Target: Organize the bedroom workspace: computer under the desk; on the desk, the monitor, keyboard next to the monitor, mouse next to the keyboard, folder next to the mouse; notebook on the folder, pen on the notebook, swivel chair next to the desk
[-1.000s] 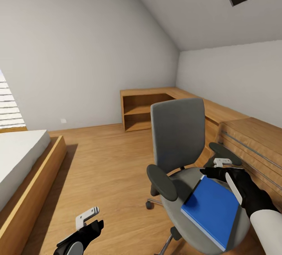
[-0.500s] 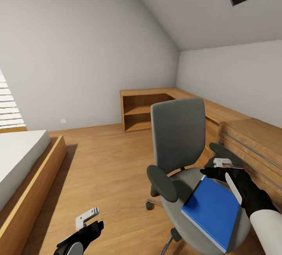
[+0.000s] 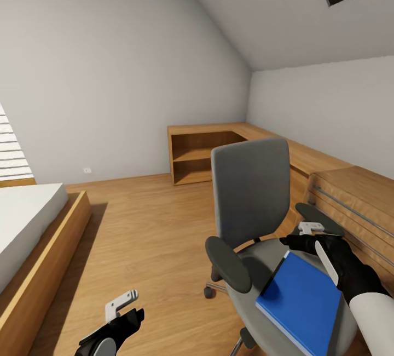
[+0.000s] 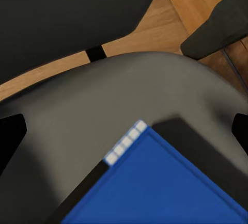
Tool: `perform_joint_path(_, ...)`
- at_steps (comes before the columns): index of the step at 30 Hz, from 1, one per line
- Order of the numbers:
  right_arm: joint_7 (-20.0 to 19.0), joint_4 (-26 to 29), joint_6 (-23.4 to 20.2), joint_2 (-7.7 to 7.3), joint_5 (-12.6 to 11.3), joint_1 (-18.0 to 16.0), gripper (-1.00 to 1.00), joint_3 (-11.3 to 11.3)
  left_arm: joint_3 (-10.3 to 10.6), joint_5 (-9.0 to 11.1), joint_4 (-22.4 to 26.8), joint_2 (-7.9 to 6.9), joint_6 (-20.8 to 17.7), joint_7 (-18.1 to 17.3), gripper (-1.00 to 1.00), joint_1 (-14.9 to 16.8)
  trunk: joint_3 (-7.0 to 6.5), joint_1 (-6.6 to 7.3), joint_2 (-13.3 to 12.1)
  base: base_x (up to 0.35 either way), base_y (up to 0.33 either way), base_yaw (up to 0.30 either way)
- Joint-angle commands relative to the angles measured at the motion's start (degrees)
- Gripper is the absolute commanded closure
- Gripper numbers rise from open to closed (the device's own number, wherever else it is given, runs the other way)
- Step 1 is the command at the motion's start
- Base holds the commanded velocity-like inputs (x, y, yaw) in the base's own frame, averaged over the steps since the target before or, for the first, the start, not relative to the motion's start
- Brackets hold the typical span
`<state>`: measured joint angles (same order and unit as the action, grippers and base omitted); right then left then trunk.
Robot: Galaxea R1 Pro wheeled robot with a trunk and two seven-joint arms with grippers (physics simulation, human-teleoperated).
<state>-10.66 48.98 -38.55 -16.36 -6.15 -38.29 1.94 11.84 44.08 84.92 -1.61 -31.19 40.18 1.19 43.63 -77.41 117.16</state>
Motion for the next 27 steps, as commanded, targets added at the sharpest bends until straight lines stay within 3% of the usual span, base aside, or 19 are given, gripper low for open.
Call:
perform_joint_path(1,0.0,0.1,-0.3,0.00,-0.4,0.0,-1.00,0.1,0.1,0.5,0.1,-0.06,0.0,0.6,-1.00,0.0,0.06,0.01,0.0,0.004,0.000,0.000)
perform_joint_path(24,0.0,0.1,-0.5,-0.06,-0.5,0.0,-1.00,0.2,0.1,0.4,0.3,-0.06,0.0,0.7,-1.00,0.1,0.06,0.01,0.0,0.000,0.000,0.000)
perform_joint_path(27,0.0,0.2,-0.5,-0.07,-0.5,0.0,-1.00,0.2,-0.7,0.4,0.3,-0.02,0.0,0.7,-1.00,0.0,0.06,0.01,0.0,0.000,0.000,0.000)
